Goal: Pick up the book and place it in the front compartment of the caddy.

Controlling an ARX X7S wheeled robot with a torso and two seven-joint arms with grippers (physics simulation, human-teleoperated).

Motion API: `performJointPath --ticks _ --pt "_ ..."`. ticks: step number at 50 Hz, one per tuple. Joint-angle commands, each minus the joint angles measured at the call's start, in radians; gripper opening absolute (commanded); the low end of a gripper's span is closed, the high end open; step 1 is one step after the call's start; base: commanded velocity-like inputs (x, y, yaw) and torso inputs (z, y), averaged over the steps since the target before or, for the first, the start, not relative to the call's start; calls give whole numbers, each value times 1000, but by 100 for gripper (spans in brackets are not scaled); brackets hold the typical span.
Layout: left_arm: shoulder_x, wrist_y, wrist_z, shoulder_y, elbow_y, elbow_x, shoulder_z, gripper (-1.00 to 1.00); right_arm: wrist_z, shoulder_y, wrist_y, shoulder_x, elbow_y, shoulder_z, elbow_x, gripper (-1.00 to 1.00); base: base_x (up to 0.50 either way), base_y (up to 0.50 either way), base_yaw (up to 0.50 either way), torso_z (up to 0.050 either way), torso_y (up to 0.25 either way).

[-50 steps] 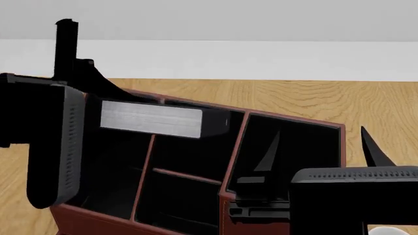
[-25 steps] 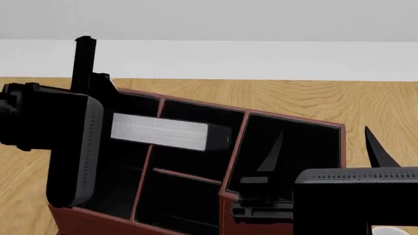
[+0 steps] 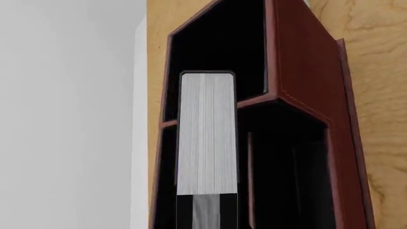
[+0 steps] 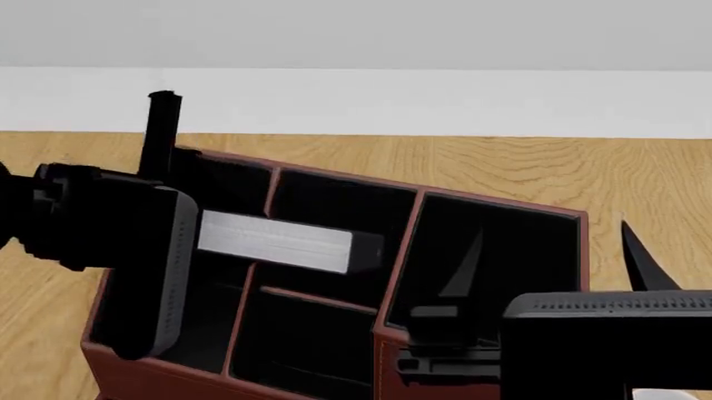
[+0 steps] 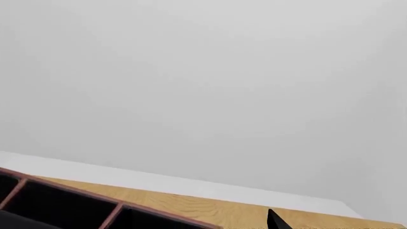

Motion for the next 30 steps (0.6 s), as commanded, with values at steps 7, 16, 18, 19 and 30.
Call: performJointPath --ticks 7,16,18,19,30 --pt "70 94 -26 20 -137 21 -14 -100 5 -15 -11 3 -1 16 14 100 0 0 0 0 1" --pt "129 172 -23 38 -264 59 -1 -100 2 -19 -10 5 -4 18 10 100 0 0 0 0 1" --pt "141 187 -21 43 -289 65 2 -100 1 -21 -11 4 -4 20 9 100 0 0 0 0 0" --pt "148 201 -24 45 -303 70 2 -100 1 -22 -12 5 -4 20 9 100 0 0 0 10 0" --pt "207 280 -26 68 -423 90 6 -100 -8 -26 -11 4 -7 25 0 100 0 0 0 0 1"
